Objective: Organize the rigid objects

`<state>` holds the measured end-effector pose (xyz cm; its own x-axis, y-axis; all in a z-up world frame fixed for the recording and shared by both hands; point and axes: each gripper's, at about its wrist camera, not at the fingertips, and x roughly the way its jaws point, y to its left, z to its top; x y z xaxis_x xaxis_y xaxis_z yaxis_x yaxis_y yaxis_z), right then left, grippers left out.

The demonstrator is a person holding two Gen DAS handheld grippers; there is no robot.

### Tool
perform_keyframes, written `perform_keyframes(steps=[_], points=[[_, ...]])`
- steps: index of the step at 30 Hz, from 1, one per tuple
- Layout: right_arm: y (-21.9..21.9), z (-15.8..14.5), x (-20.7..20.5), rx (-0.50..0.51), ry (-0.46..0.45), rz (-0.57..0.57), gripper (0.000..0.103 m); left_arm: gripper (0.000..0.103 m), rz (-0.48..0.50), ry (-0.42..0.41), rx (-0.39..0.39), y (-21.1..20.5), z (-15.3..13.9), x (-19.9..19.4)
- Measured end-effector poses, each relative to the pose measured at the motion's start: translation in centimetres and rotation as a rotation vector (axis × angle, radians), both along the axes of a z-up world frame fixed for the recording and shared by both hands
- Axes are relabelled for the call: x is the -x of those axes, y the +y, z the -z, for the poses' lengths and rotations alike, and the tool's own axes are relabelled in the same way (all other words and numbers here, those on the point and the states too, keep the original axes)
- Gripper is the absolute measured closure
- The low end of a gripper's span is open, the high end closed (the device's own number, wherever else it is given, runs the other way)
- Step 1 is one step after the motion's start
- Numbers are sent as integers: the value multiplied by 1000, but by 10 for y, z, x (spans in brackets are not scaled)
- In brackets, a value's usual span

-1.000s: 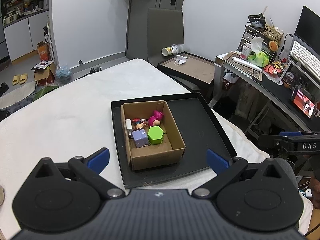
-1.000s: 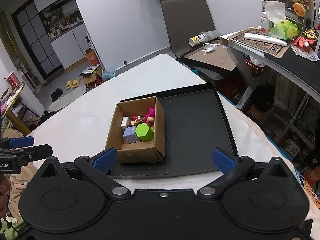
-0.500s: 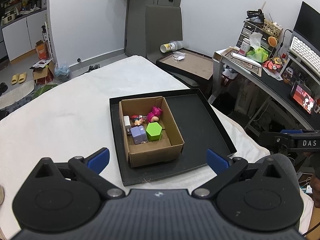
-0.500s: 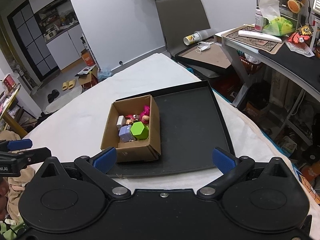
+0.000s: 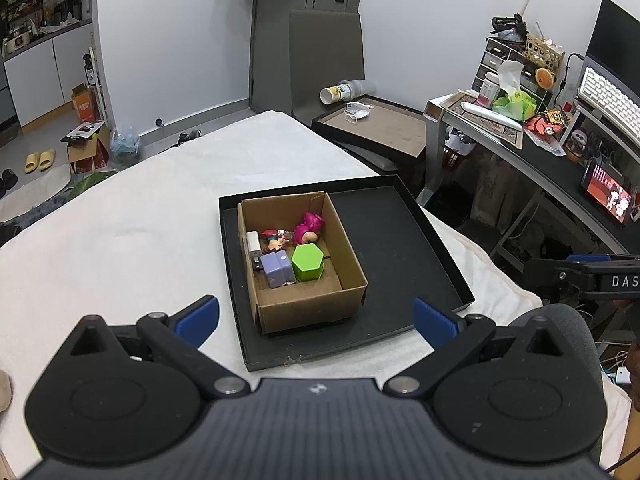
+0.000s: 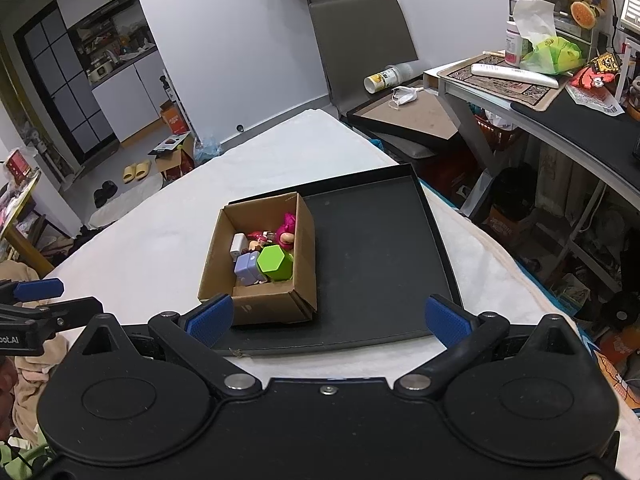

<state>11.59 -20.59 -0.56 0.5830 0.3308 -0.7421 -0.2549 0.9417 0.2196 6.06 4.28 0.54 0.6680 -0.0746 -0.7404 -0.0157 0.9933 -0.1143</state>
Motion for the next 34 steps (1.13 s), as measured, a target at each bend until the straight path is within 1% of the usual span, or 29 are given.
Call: perform_keyframes(steps=[18, 34], points=[[-3, 1, 4, 18, -11, -1, 0, 1, -4, -6, -15, -2, -4, 2], [0, 1, 5, 31, -25, -11, 0, 1, 6, -22, -6, -2, -4, 3]])
